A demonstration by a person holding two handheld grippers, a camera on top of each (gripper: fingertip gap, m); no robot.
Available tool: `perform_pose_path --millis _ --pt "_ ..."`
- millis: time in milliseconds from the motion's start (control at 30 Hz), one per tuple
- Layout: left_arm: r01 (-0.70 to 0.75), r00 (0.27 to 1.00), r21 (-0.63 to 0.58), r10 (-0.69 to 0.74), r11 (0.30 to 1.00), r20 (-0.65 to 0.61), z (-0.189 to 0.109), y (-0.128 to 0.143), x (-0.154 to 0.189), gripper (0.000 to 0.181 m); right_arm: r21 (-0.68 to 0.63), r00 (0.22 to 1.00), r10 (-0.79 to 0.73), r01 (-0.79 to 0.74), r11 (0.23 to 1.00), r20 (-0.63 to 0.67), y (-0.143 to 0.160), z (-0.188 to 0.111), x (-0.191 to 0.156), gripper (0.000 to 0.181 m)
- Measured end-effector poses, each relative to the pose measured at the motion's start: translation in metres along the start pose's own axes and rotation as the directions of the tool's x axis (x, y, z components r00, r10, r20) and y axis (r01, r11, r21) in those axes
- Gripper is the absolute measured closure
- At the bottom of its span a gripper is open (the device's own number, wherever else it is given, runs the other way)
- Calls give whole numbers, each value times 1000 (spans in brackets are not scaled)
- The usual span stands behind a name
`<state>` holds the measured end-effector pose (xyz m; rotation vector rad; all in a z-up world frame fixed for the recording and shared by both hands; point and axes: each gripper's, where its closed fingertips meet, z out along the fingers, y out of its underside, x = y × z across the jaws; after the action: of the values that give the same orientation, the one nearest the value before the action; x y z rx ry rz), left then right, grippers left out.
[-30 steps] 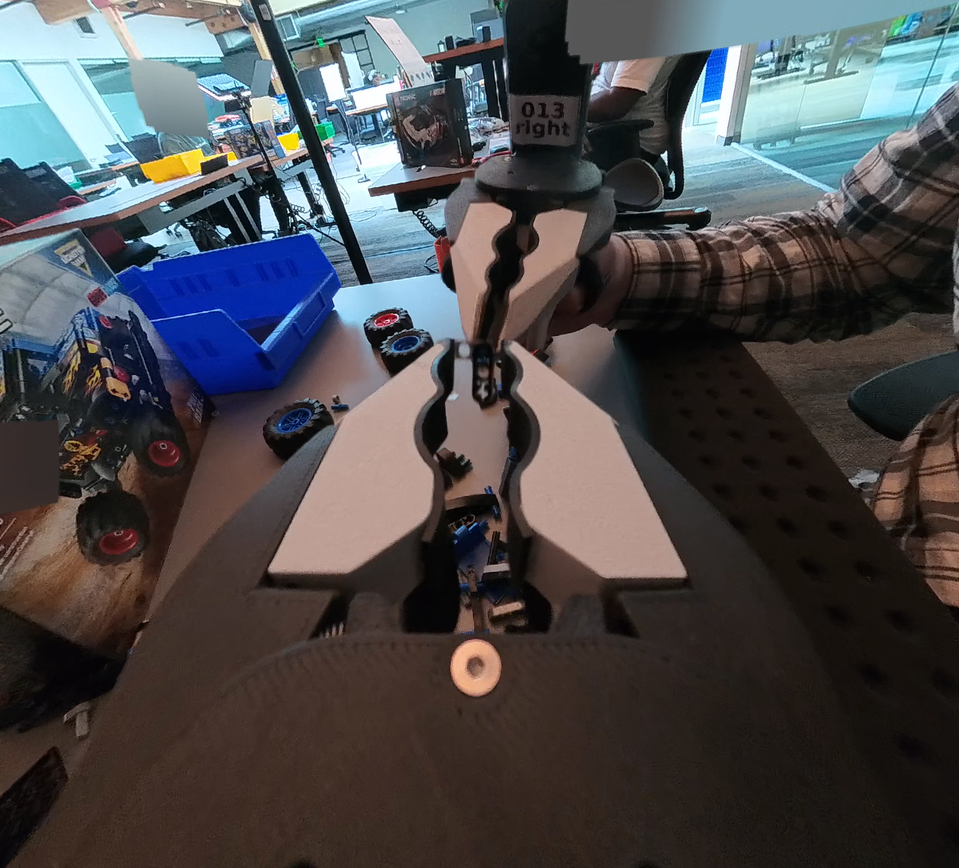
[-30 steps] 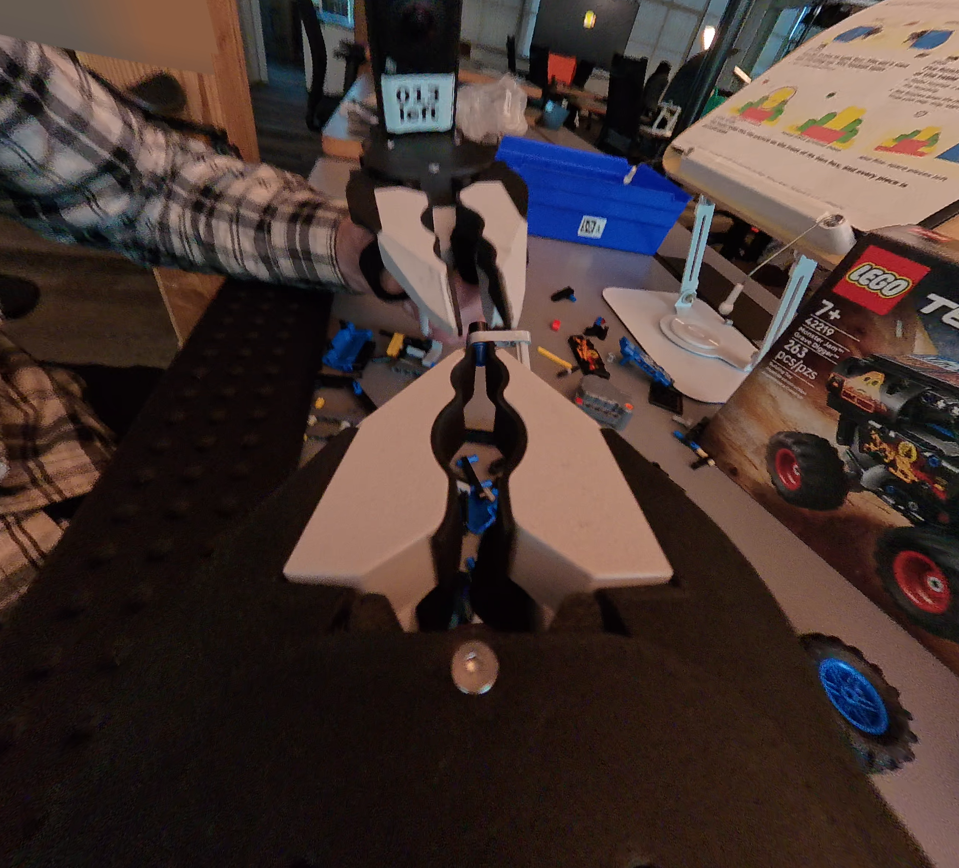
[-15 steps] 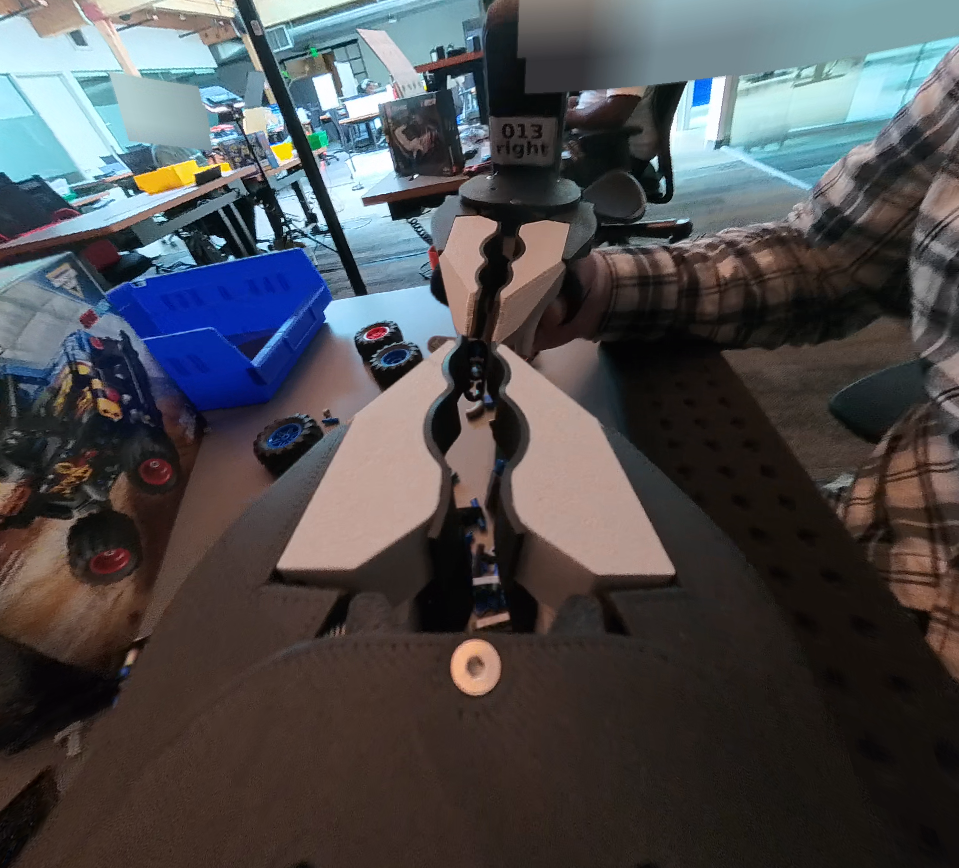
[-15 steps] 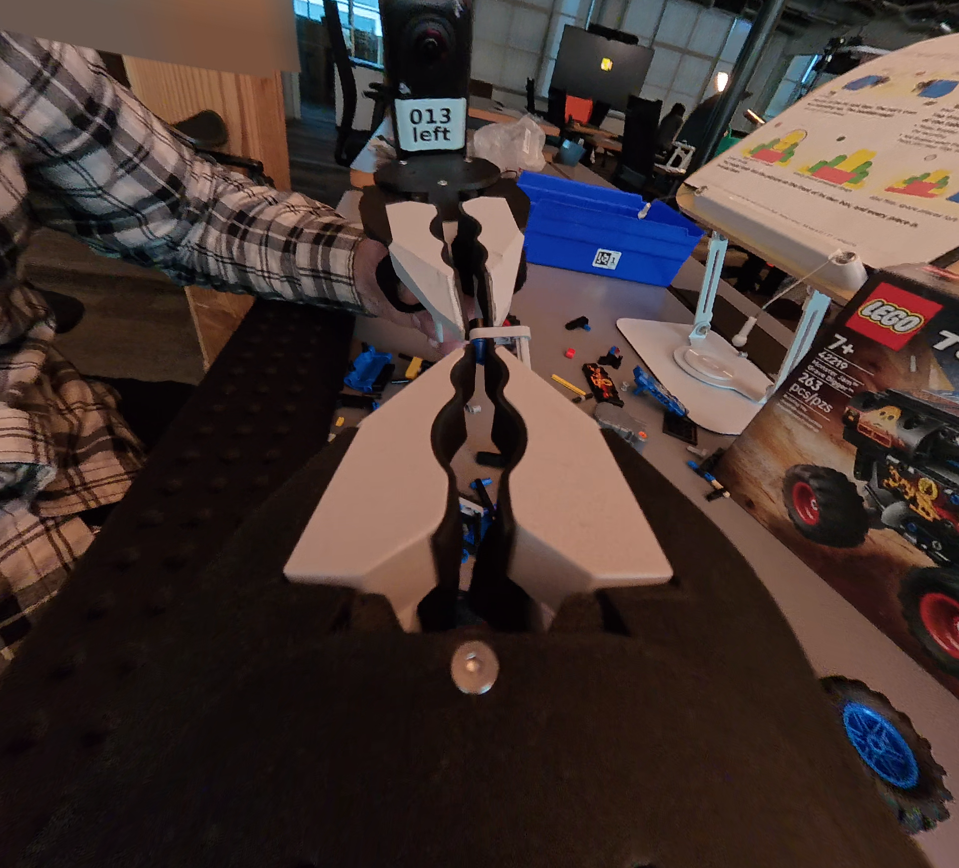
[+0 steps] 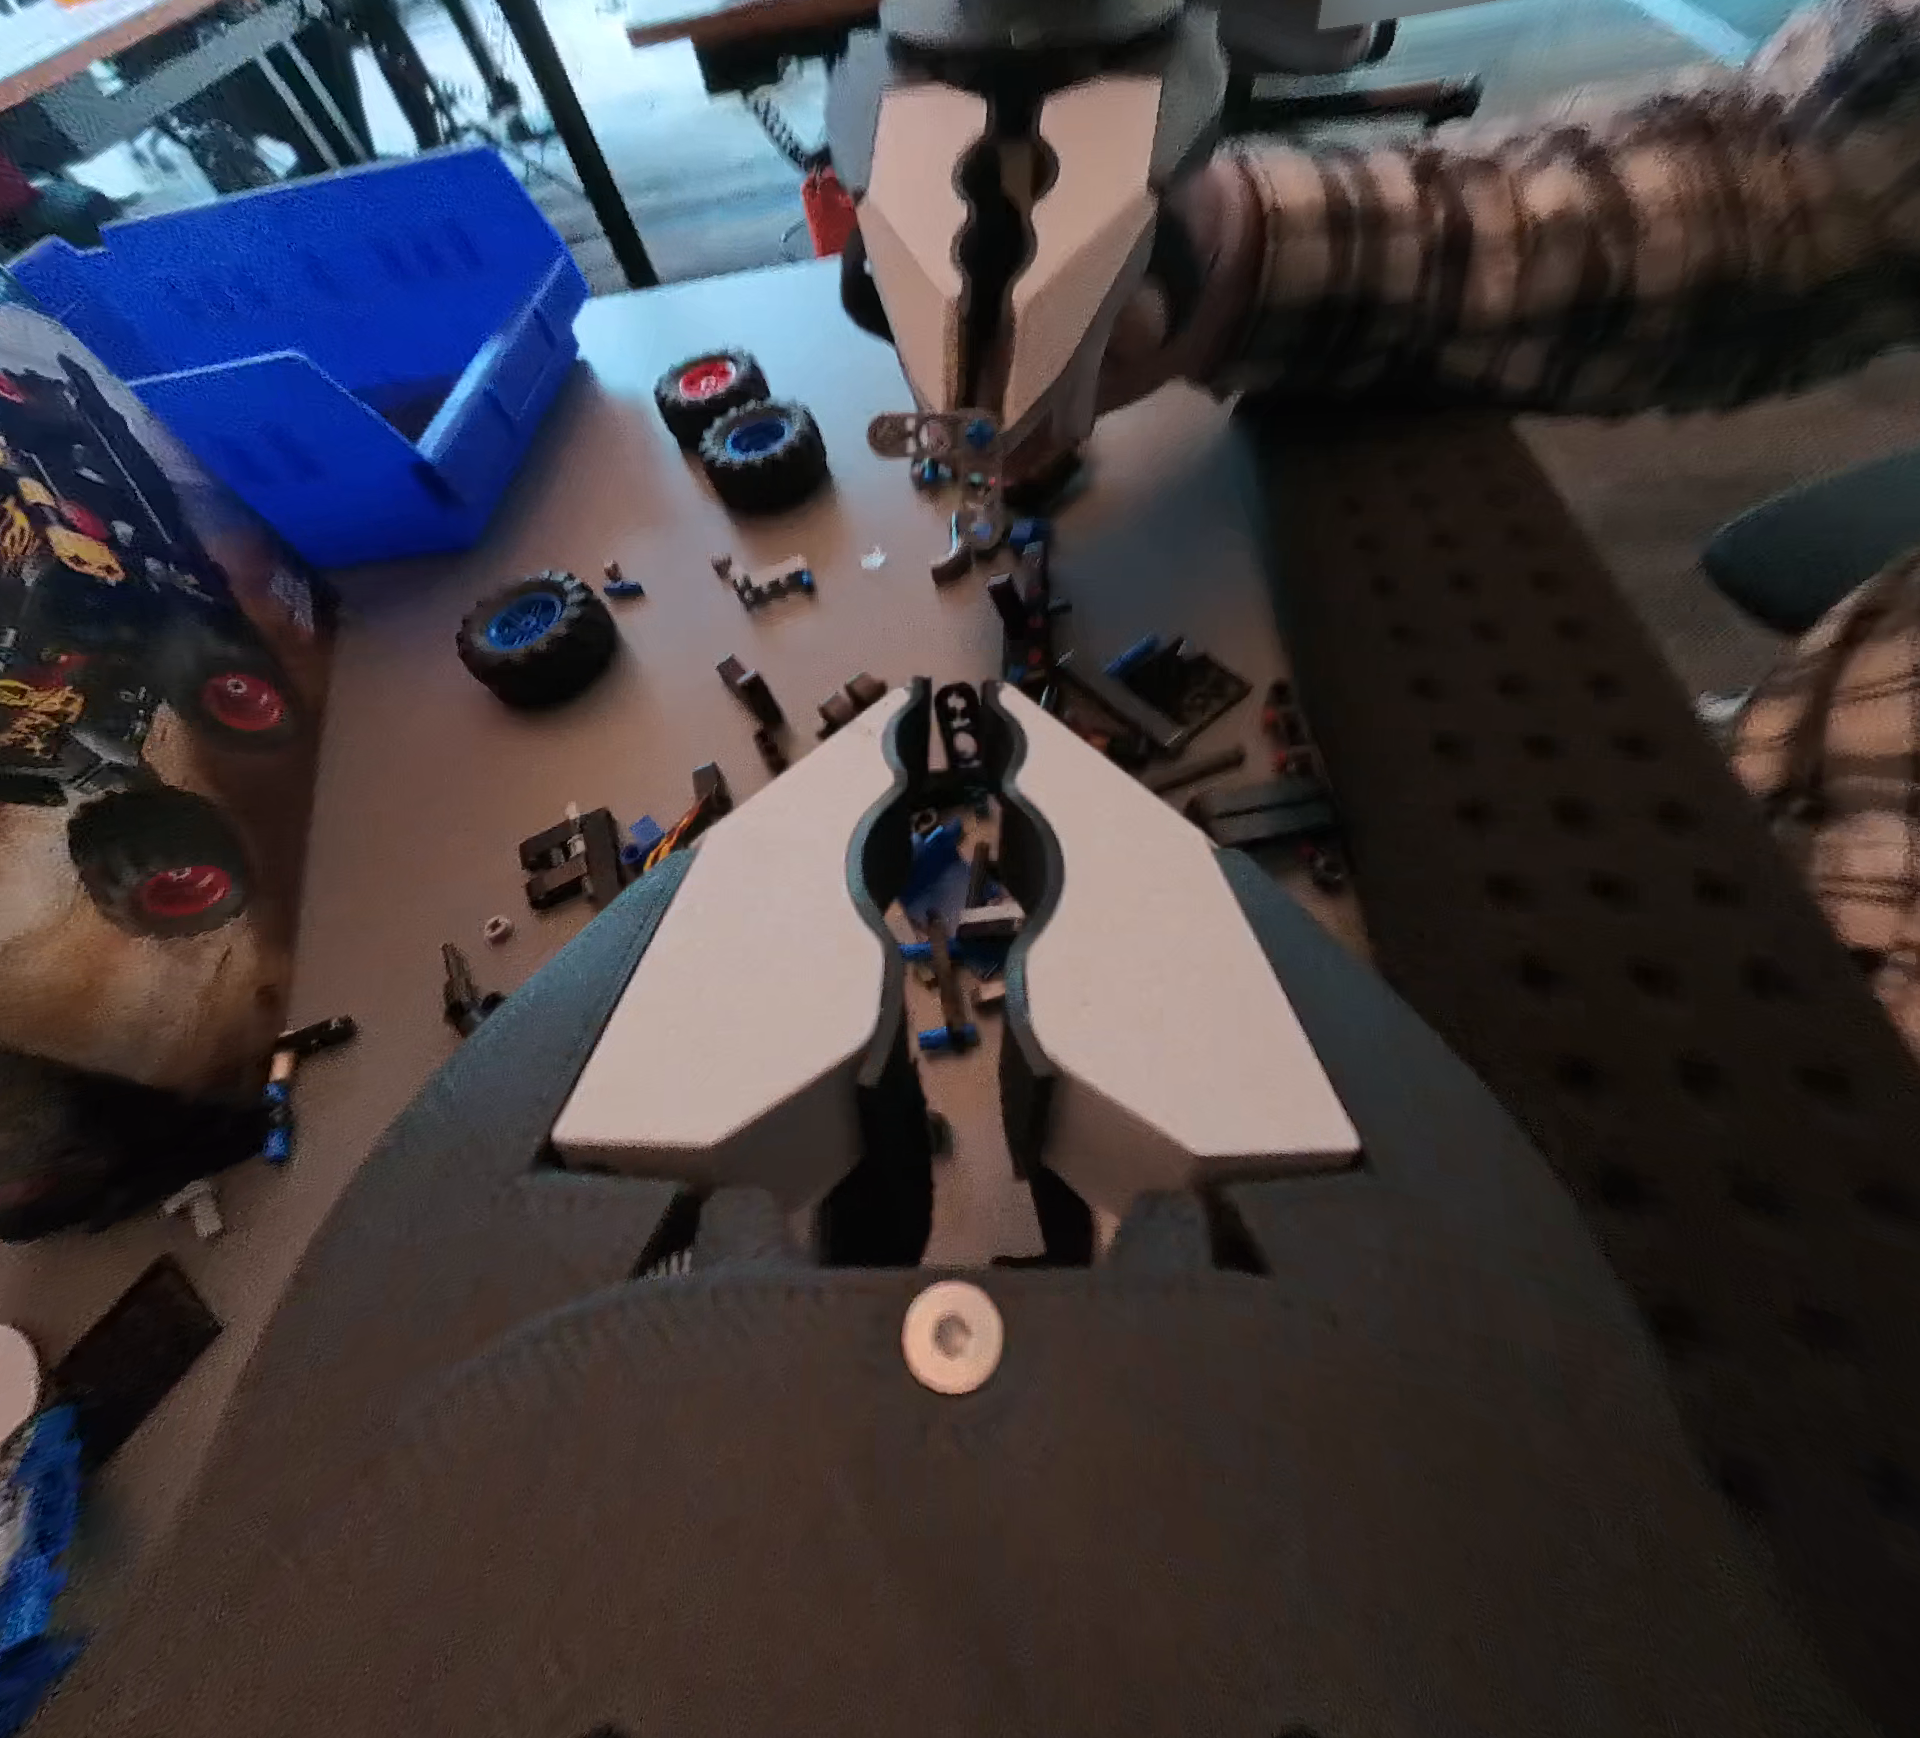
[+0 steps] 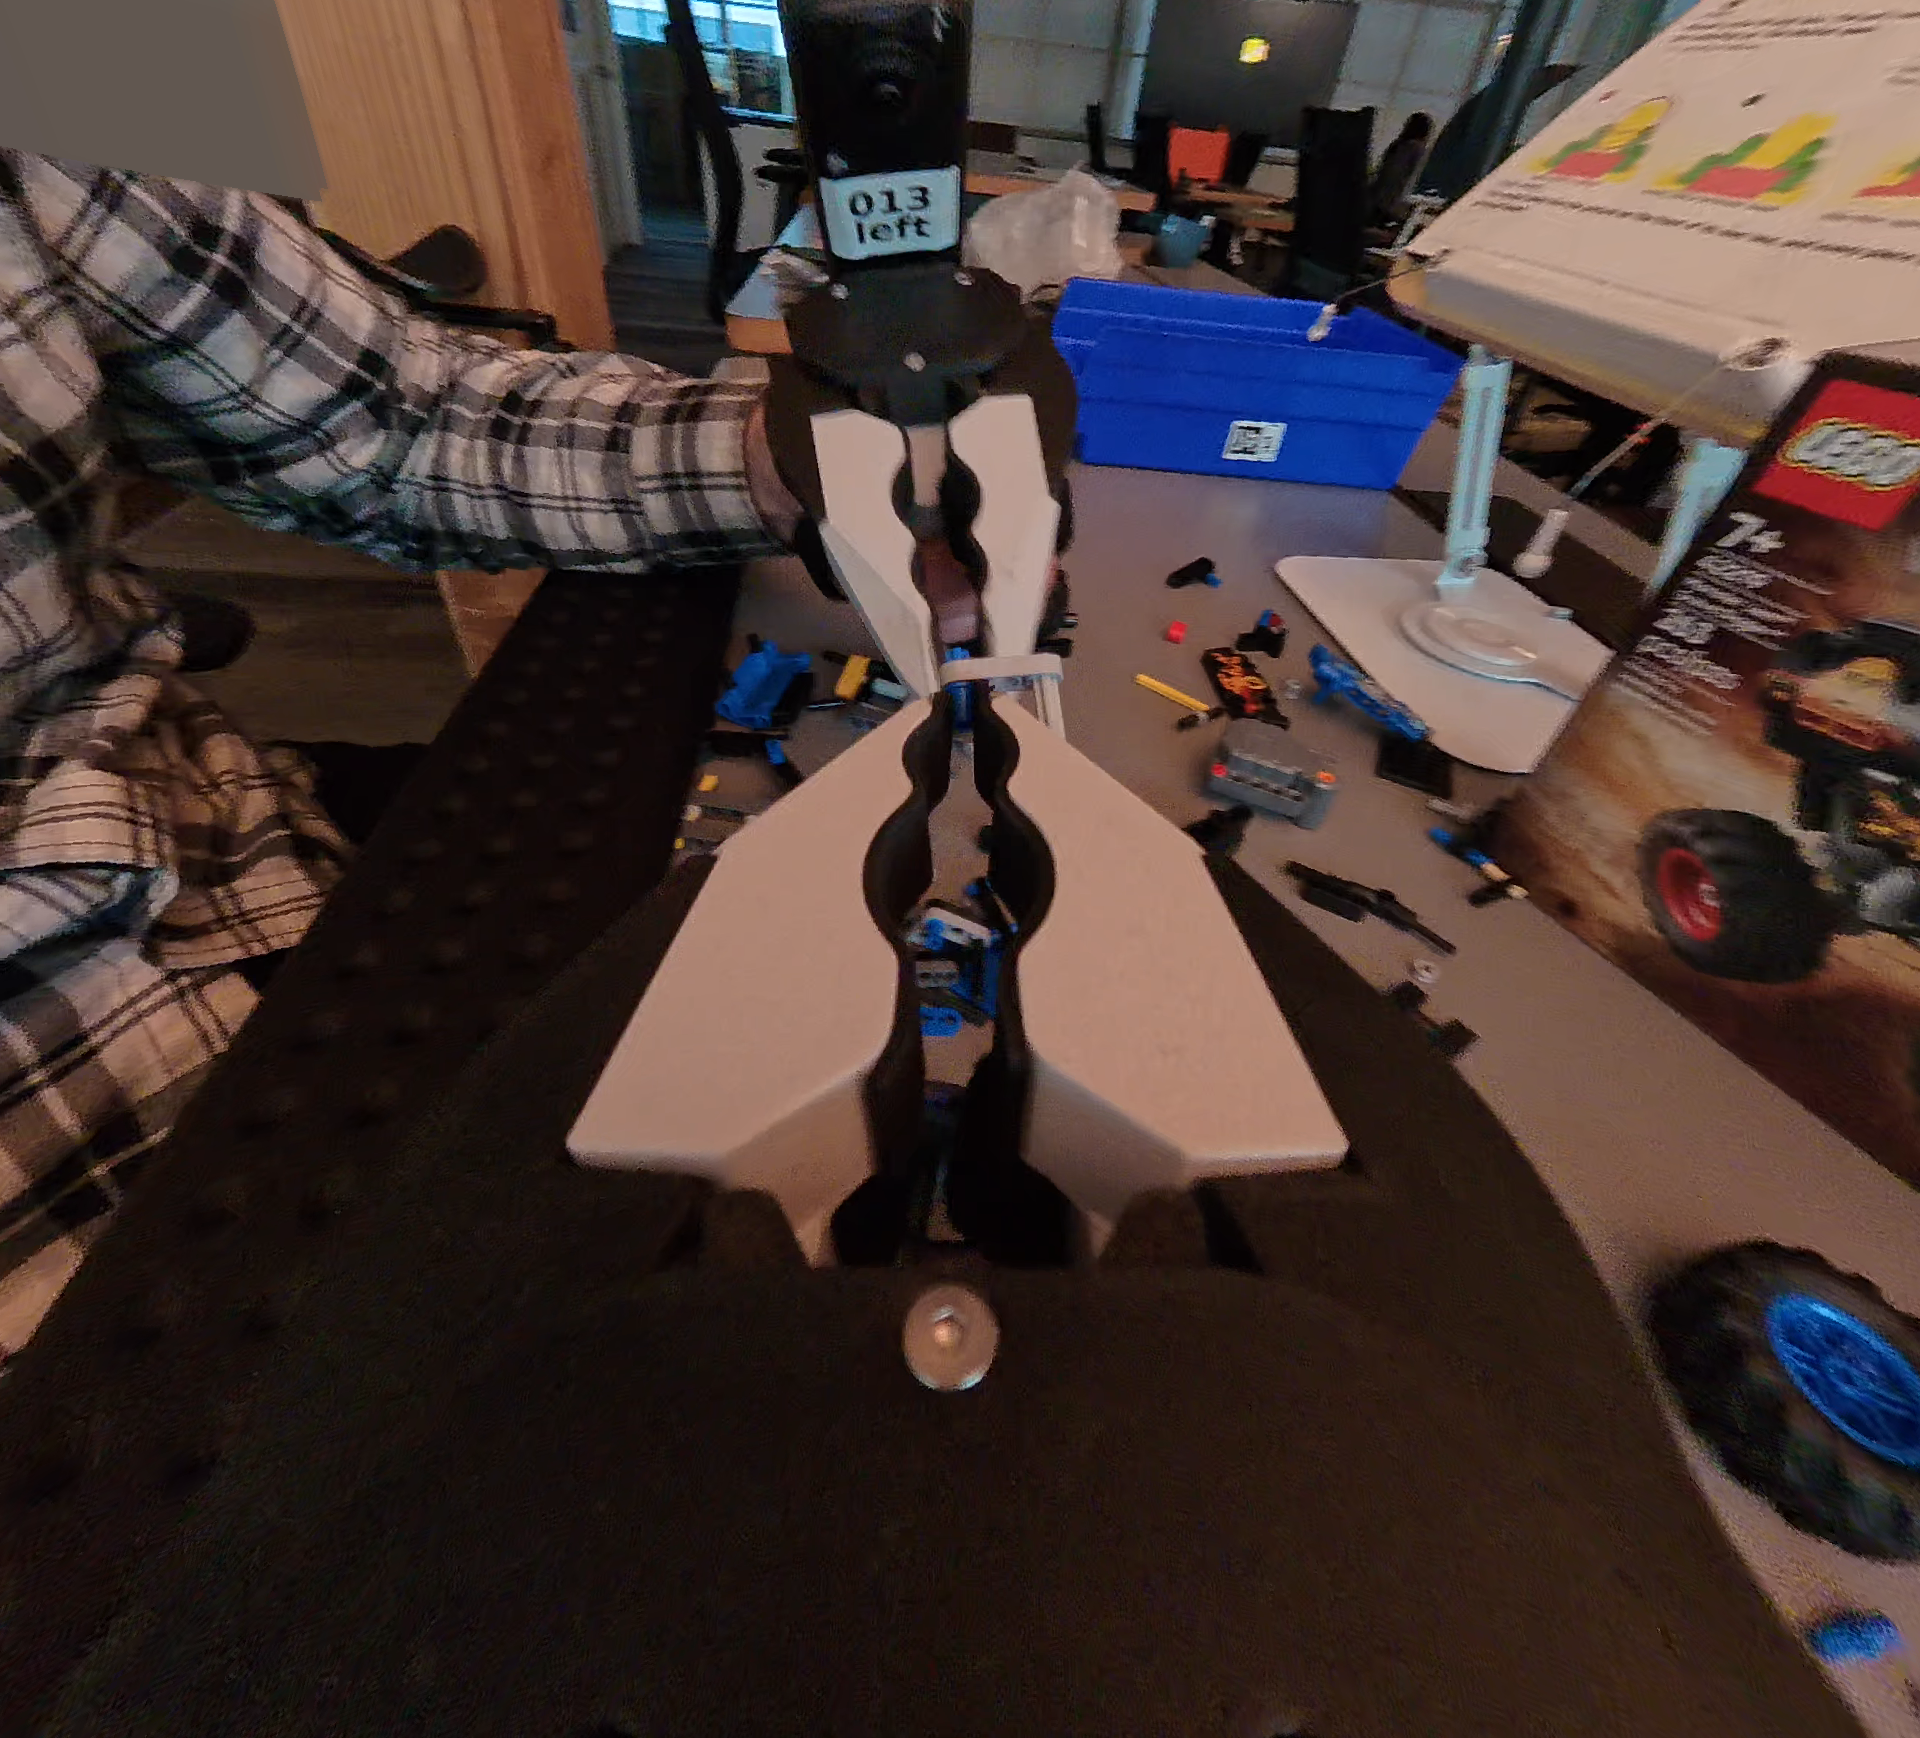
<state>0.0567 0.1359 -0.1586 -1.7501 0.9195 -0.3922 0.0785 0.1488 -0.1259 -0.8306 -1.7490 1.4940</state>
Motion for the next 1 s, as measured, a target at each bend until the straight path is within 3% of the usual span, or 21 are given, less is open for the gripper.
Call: perform_pose_path --millis 133,200,300,500,533,833,1000 --pt "-5 1000 -113 6 994 6 13 24 1 148 13 999 27 -28 1000 29 1 1 -2 179" --pt "-12 1000 -82 13 997 16 12 17 -1 134 4 1000 18 -18 1000 25 2 1 -3 179" --pt "-72 995 15 71 997 75 12 -7 -2 130 -54 999 -21 23 998 32 9 10 -9 179" --pt "-167 980 28 163 985 110 16 -15 5 161 -95 997 -67 70 993 29 13 21 -13 179" --pt "-164 984 45 159 986 85 15 -18 9 176 -85 997 -69 70 994 17 10 20 -12 179" --pt "-117 989 161 100 980 110 12 -38 9 177 -7 997 -75 75 997 1 -5 11 -10 179" --pt "-45 996 278 21 960 89 8 -61 9 177 108 999 -8 4 994 36 -23 4 -11 180"
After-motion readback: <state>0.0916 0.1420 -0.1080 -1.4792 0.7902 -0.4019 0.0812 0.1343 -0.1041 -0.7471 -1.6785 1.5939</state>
